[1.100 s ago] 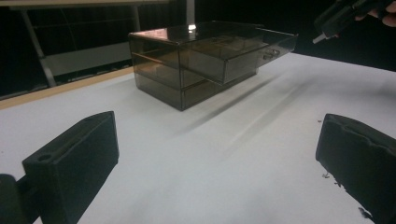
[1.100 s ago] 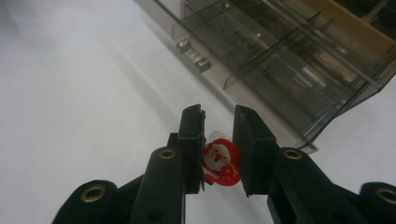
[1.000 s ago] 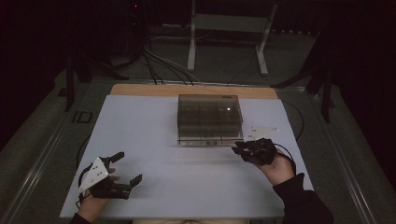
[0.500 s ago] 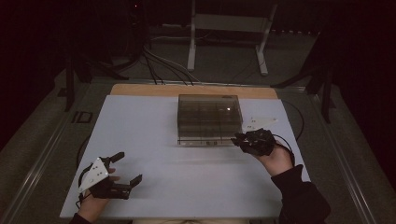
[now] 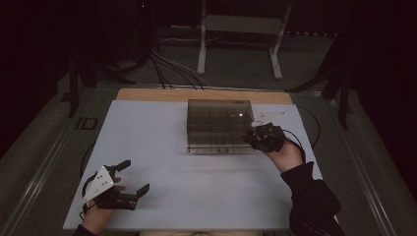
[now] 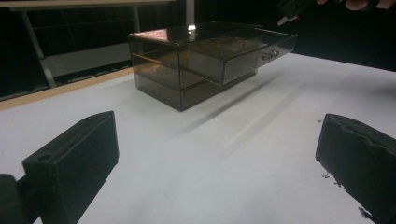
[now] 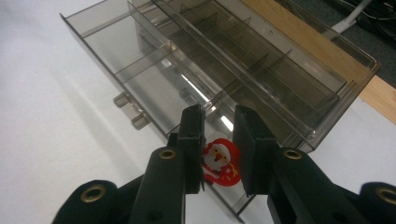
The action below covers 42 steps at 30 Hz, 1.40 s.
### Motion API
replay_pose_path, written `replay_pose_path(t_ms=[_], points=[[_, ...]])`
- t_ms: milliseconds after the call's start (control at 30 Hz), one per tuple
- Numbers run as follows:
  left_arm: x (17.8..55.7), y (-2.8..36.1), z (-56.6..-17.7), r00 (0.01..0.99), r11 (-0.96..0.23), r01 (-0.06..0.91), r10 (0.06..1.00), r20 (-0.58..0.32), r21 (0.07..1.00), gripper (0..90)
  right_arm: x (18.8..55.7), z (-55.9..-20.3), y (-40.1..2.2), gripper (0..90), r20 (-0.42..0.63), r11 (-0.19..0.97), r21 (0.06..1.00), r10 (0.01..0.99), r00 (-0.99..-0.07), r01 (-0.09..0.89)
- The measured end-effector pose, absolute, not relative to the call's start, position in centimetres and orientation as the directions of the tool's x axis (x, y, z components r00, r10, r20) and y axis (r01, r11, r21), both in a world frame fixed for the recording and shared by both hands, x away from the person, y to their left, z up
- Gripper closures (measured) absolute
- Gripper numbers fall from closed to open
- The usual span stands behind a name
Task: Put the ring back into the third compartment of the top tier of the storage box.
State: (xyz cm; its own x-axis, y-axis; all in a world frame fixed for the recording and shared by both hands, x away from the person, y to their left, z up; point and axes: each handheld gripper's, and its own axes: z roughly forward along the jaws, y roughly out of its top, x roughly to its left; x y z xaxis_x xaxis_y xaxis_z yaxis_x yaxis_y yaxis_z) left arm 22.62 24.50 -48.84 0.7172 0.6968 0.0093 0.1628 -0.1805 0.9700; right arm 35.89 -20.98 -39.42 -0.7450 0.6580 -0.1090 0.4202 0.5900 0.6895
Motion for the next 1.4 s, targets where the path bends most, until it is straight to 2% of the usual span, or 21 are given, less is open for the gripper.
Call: replay_pose_path(t_ms=[400, 1400], points=[[22.6, 24.5, -48.9, 0.719, -0.181, 0.164, 0.695, 0.008, 0.970, 0.2, 37.9, -40.0, -20.4, 73.4, -0.094, 0.589, 0.677, 0.665, -0.741, 0.442], [22.7, 24.5, -49.0, 0.721, -0.184, 0.169, 0.693, 0.006, 0.968, 0.2, 39.2, -41.9, -19.4, 72.2, -0.066, 0.623, 0.607, 0.658, -0.750, 0.494]])
